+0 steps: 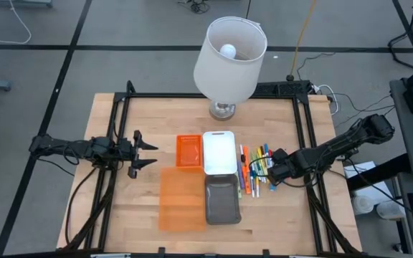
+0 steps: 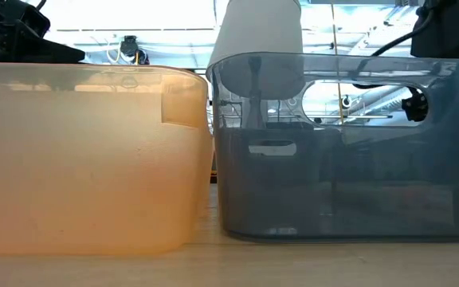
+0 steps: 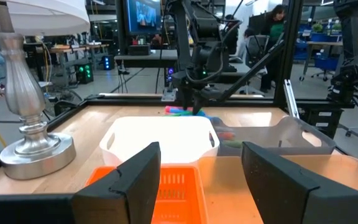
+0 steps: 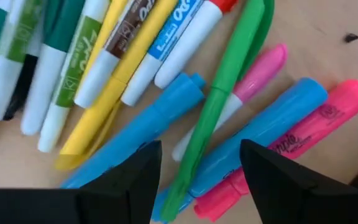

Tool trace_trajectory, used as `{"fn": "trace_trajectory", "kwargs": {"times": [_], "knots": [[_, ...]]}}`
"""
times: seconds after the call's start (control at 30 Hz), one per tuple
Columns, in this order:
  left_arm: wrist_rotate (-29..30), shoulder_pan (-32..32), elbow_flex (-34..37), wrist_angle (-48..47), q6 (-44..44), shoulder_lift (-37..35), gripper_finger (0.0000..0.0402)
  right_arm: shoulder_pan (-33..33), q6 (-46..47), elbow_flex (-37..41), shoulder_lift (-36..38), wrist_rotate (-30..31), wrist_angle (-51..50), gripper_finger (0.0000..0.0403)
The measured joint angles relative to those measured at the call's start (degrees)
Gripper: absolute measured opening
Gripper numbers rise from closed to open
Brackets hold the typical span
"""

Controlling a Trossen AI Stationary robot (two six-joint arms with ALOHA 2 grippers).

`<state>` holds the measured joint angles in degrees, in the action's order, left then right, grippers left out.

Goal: Pick & Place Markers
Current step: Put the green pen into the orange basket

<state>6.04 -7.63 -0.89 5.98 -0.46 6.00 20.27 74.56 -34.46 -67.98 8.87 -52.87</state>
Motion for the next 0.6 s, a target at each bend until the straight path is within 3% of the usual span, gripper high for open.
{"fn": "trace_trajectory", "kwargs": {"times": [0.23,0.6], "knots": [[0.0,0.01,0.0,0.13,0.0,0.0,0.0228,-0.02,-0.02,0.33,-0.01,0.06,0.19,0.0183],[0.0,0.0,0.0,0.16,0.0,0.0,0.0228,-0.04,0.09,0.42,-0.09,-1.75,0.42,0.0061]]}}
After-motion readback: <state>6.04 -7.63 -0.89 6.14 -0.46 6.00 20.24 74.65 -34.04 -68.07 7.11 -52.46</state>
